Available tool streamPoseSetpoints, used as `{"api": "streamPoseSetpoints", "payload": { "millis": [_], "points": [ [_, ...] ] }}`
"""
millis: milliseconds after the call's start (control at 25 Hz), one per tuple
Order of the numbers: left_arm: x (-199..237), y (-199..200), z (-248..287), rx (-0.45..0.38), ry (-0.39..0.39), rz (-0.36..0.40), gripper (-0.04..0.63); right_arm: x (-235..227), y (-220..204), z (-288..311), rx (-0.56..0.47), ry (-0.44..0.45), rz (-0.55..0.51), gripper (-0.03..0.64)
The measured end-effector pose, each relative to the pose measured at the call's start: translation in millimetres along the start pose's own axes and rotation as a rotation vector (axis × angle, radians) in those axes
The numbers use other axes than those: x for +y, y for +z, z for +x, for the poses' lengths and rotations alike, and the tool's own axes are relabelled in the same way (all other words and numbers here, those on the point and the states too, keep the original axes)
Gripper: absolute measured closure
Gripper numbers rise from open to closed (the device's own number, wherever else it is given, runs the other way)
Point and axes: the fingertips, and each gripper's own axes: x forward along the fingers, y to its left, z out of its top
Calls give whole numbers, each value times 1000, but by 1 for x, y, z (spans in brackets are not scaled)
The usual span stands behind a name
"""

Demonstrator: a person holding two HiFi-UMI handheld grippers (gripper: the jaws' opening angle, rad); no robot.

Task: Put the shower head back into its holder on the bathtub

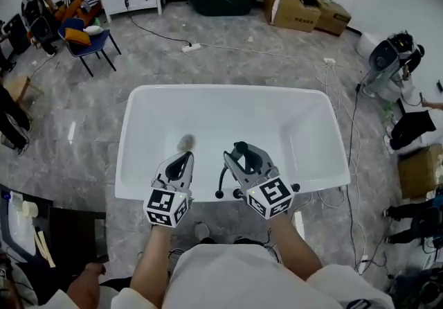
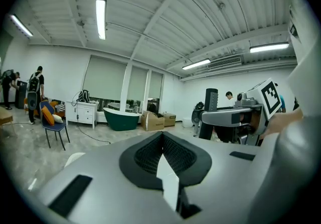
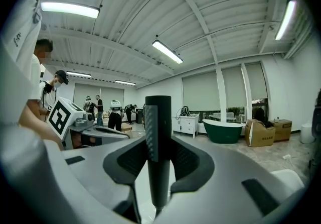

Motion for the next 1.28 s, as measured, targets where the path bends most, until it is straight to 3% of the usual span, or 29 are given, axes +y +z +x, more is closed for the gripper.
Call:
{"api": "streamPoseSetpoints", "payload": {
  "millis": [240, 520, 800, 1280],
  "points": [
    [6, -8, 11, 17, -55, -6, 586, -1, -10, -2, 31, -56, 16, 476],
    [0, -33, 16, 48, -66, -59, 586, 2, -43, -2, 95, -47, 34, 476],
    [-6, -64, 12, 66, -13, -27, 586, 15, -79, 6, 132, 12, 39, 476],
    [7, -120, 16, 137, 57, -83, 586, 14, -133, 22, 196, 65, 63, 476]
  ]
}}
